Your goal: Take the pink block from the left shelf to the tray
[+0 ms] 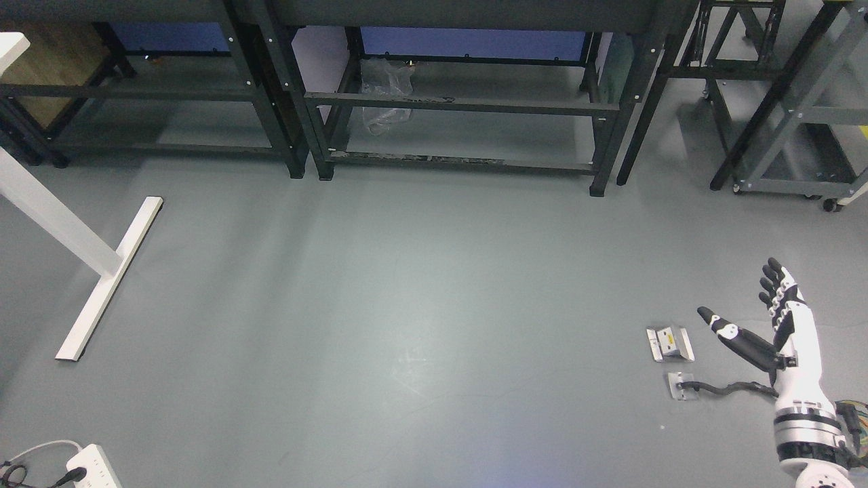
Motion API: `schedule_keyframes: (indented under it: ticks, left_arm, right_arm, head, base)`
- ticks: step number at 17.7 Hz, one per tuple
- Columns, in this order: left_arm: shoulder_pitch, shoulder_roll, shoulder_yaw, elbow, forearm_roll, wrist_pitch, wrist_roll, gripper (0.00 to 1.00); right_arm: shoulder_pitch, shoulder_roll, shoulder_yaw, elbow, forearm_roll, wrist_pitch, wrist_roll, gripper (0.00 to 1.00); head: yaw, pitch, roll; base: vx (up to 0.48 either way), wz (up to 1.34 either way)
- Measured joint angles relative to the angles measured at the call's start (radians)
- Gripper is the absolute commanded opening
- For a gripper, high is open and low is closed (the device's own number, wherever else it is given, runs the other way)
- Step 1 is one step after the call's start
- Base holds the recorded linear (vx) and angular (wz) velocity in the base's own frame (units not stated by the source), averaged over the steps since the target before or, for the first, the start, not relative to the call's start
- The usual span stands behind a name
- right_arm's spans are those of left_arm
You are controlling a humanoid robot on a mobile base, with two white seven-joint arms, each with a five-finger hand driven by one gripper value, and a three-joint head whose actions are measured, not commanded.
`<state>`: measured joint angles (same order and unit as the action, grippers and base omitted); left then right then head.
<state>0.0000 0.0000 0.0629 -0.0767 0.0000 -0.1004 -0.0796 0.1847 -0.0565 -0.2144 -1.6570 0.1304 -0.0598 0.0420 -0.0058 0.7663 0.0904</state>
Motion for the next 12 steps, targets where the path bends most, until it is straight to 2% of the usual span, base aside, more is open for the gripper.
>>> schedule_keyframes:
  ticks: [12]
  left_arm:
    - [0.0, 0.0, 0.0, 0.0, 0.0, 0.0, 0.0, 1.0]
  right_arm:
    - [-0.007, -0.001, -0.004, -0.001, 0.0, 0.002, 0.004, 1.0]
  head:
    - [0.0, 0.0, 0.0]
  base:
    - [0.0, 0.0]
